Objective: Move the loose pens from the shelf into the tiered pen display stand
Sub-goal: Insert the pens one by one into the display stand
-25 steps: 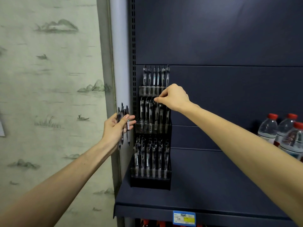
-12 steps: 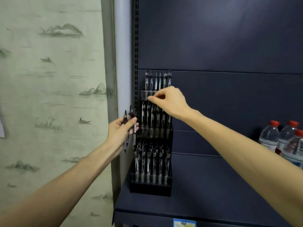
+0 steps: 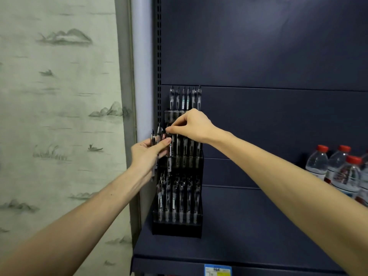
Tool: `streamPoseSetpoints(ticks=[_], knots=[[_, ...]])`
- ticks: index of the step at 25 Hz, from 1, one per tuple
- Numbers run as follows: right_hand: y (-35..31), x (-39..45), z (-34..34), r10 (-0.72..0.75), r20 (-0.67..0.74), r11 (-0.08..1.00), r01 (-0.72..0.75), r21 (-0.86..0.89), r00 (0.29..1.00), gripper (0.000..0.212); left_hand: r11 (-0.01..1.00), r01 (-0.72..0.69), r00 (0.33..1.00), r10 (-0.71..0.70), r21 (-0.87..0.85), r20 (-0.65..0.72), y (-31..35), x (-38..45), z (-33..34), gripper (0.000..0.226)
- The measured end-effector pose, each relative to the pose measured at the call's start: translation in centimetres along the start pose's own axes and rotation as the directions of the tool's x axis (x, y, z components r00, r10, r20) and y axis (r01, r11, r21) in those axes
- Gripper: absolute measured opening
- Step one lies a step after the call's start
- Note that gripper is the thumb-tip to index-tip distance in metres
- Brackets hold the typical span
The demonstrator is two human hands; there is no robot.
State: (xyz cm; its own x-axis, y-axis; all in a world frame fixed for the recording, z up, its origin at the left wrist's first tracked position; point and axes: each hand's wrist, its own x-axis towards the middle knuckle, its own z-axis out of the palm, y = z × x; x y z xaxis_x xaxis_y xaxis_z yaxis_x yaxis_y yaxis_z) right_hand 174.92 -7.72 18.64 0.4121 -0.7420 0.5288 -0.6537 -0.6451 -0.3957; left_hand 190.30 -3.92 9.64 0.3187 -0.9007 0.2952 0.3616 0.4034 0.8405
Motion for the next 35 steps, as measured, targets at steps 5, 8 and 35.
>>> streamPoseSetpoints(ticks=[5,8,35], knots=[[0.4,0.3,-0.2,0.025,0.013,0.994,-0.027,0.106,1.000,0.016,1.000,-0.019,1.000,0.018,0.012,0.020,-0.2,0.3,0.1,0.016],[0.8,0.8,-1.5,0.096,-0.165,0.976,-0.060,0.211,0.982,0.018,0.999,-0.044,0.997,0.045,0.019,-0.062,-0.4,1.0,-0.9,0.006],[2.6,3.2,-1.5,0.164,-0.250,0.986,-0.164,0.020,0.954,0.022,0.894,-0.247,0.967,0.252,0.375,0.037,-1.3,3.1,-2.3,0.017]])
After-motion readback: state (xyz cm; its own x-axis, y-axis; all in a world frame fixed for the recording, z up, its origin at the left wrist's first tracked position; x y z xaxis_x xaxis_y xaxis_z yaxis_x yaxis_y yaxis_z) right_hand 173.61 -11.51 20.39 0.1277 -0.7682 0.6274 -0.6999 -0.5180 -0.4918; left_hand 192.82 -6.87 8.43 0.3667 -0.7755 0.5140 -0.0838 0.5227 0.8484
